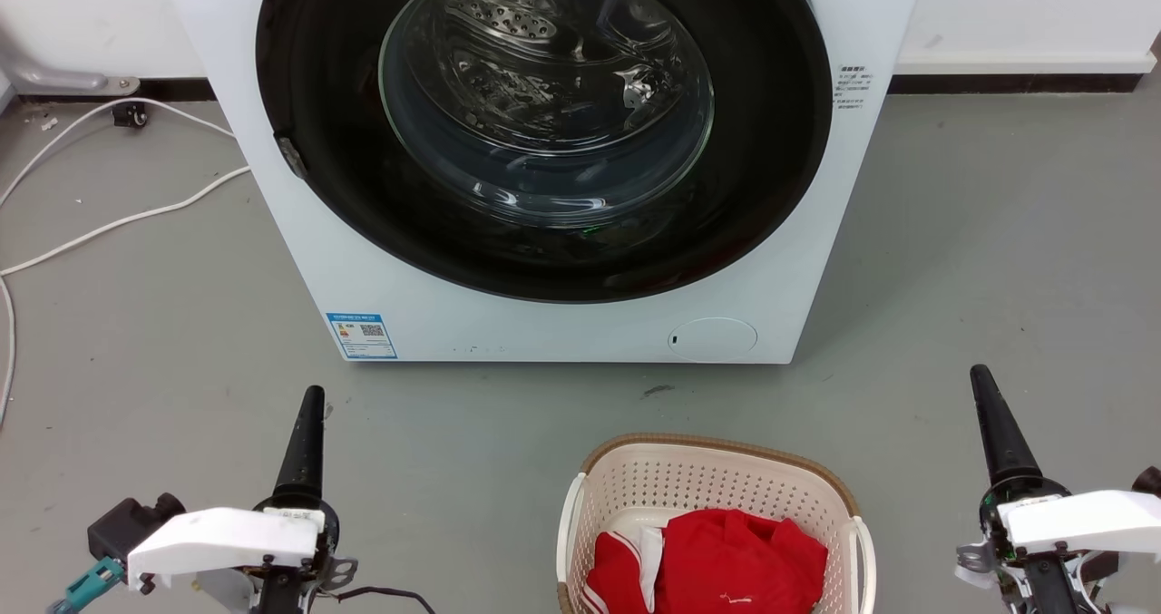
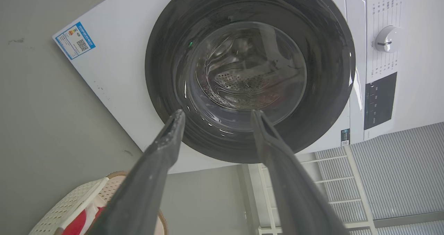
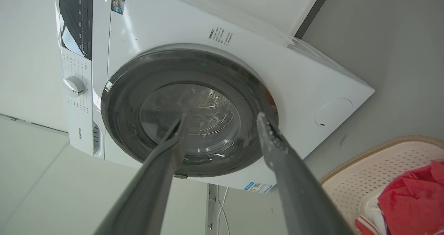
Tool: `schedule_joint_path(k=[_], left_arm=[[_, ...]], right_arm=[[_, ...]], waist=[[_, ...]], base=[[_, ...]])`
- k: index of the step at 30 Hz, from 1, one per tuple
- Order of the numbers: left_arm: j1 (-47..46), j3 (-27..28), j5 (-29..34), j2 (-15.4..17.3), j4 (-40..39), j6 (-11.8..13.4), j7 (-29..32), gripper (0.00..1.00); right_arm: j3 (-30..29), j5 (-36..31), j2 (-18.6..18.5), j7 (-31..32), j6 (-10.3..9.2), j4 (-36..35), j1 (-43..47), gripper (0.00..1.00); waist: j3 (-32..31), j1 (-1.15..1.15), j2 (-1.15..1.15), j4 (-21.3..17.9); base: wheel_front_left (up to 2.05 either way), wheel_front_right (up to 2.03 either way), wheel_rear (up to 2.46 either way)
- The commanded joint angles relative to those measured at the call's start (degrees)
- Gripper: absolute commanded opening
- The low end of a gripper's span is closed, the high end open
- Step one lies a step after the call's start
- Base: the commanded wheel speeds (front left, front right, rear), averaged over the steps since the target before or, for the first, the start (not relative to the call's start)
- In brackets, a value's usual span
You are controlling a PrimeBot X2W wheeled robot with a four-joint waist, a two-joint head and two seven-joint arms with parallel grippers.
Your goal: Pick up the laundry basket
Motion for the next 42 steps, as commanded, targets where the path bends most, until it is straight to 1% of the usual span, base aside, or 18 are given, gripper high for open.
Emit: schedule_joint_path(k=[1,8,21,28,29,42], left_arm=[[-0.6,-0.4,3.2,0.2,-1.7,0.5,-0.8,1.0],[0.0,-1.8,11.7,0.2,-2.9,2.0,-2.4,1.0],[0.8,-3.8,24.6,0.3,-4.2,4.0,-5.1,1.0],[1.2,-4.3,30.1,0.5,-4.3,4.7,-6.4,1.0],[1.2,-4.3,30.1,0.5,-4.3,4.7,-6.4,1.0],[2.0,-4.6,39.1,0.5,-4.3,5.4,-8.6,1.0]], right_arm=[[0.3,-4.1,-0.1,-0.8,0.01,-1.8,-0.4,1.0],[1.2,-13.4,-0.2,-2.4,0.01,-3.0,0.4,1.0],[1.6,-26.9,-0.2,-5.1,0.01,-4.7,1.7,1.0],[1.8,-33.0,-0.2,-6.4,0.01,-5.2,2.3,1.0],[1.8,-33.0,-0.2,-6.4,0.01,-5.2,2.3,1.0],[1.7,-41.8,-0.2,-8.7,0.01,-5.5,3.1,1.0]], waist=[[0.0,0.0,0.0,0.0],[0.1,0.0,0.0,0.1],[0.0,0.0,0.0,0.2],[-0.1,0.0,0.0,0.3],[-0.1,0.0,0.0,0.3],[0.0,0.0,0.0,0.3]], base=[[0.0,0.0,0.0],[0.0,0.0,0.0],[0.0,0.0,0.0],[0.0,0.0,0.0],[0.0,0.0,0.0],[0.0,0.0,0.0]])
